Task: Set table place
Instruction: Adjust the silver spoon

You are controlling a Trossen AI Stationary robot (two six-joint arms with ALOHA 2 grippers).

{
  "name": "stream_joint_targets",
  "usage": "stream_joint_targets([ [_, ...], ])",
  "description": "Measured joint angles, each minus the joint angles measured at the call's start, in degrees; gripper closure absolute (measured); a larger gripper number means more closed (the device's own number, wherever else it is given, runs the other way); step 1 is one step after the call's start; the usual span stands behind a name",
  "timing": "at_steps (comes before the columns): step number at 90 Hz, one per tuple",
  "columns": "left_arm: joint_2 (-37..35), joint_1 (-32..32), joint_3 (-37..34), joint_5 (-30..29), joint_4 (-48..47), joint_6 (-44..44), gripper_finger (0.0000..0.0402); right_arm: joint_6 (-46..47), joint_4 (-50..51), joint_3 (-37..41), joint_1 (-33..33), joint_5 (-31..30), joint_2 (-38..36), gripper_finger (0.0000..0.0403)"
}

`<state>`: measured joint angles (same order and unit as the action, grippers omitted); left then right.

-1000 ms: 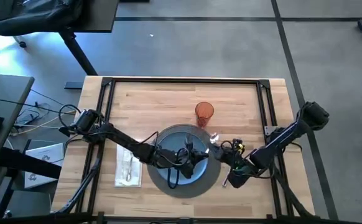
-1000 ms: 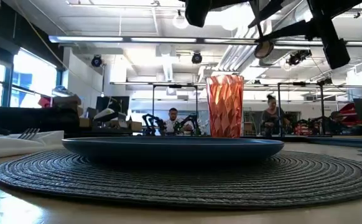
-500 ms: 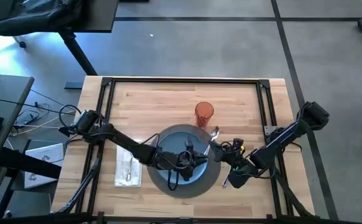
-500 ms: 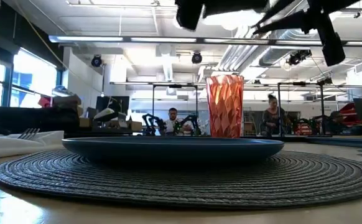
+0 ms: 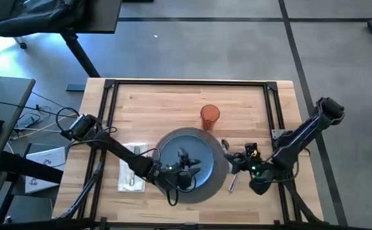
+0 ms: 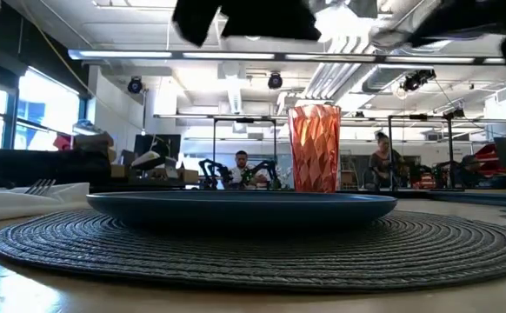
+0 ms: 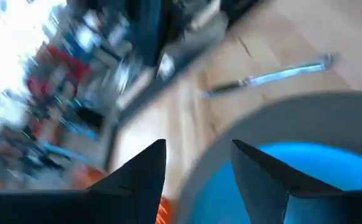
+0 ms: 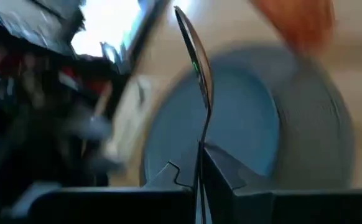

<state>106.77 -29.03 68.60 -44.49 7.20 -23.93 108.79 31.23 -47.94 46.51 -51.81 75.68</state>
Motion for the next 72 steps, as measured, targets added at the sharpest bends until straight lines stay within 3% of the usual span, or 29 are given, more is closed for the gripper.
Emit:
stream_joint_targets([
  [12, 0.1, 0.6, -0.5, 2.9, -7.5, 11.0, 0.0243, 11.1, 8.5, 0.0, 3.6, 12.1, 1.3, 0.0402],
  [30, 0.1, 0.6, -3.3, 5.5, -7.0, 17.1, 0.0243, 20.7, 20.9, 0.1, 6.9, 28.9, 6.0, 0.0402],
  [55, 0.1, 0.6, -3.3, 6.7, -6.8, 16.8, 0.0244, 19.9, 24.4, 0.0, 4.6, 40.9, 14.2, 0.0403],
  [72, 0.1, 0.9, -3.3, 6.9, -6.8, 15.9, 0.0244, 18.5, 25.2, 0.0, 2.2, 41.1, 15.8, 0.0403],
])
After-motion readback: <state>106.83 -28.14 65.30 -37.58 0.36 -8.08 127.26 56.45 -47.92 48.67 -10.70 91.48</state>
